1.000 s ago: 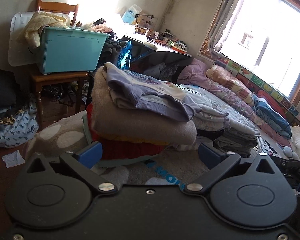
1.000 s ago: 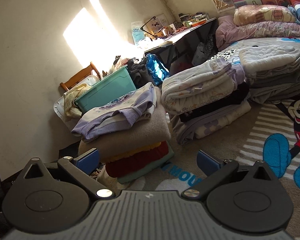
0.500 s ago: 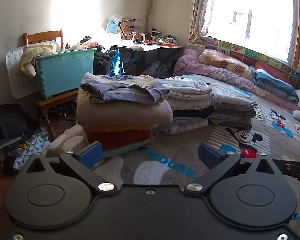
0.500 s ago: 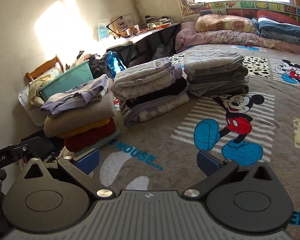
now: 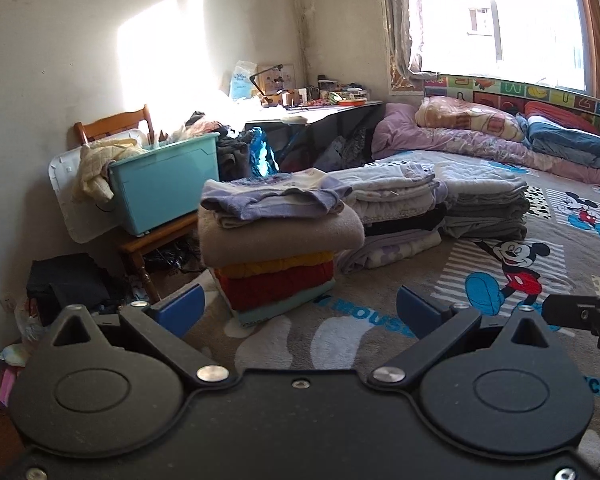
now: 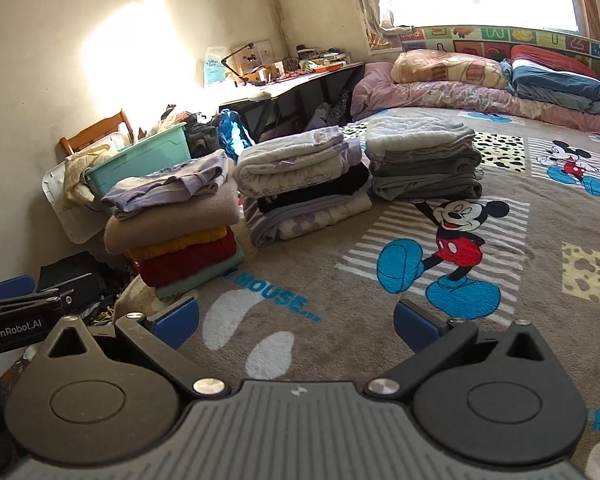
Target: Fold clothes
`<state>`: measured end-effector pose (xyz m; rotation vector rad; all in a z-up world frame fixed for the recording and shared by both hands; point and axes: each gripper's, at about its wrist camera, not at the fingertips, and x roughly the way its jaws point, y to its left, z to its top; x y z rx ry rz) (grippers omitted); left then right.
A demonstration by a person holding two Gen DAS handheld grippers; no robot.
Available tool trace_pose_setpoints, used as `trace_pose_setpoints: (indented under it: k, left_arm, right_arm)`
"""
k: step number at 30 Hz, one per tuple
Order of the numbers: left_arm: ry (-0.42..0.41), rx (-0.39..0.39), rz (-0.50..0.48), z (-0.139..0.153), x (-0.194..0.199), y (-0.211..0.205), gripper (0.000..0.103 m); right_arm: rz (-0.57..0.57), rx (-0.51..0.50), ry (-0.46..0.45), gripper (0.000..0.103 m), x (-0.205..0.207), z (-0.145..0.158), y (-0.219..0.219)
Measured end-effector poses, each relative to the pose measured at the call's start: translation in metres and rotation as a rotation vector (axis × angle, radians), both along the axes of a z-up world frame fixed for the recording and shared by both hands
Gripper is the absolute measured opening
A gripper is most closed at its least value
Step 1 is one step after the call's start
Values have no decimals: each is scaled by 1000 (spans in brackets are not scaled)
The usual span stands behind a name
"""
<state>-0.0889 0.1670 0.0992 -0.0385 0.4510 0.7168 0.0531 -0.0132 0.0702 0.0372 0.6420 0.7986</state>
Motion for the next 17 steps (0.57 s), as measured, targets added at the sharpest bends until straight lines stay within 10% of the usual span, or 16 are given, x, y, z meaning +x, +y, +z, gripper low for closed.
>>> trace_pose_setpoints:
  k: [17]
  left_arm:
    - [-27,80,127,17,-50,0,103]
  right_arm:
    - [129,79,-42,103,-50,32,32]
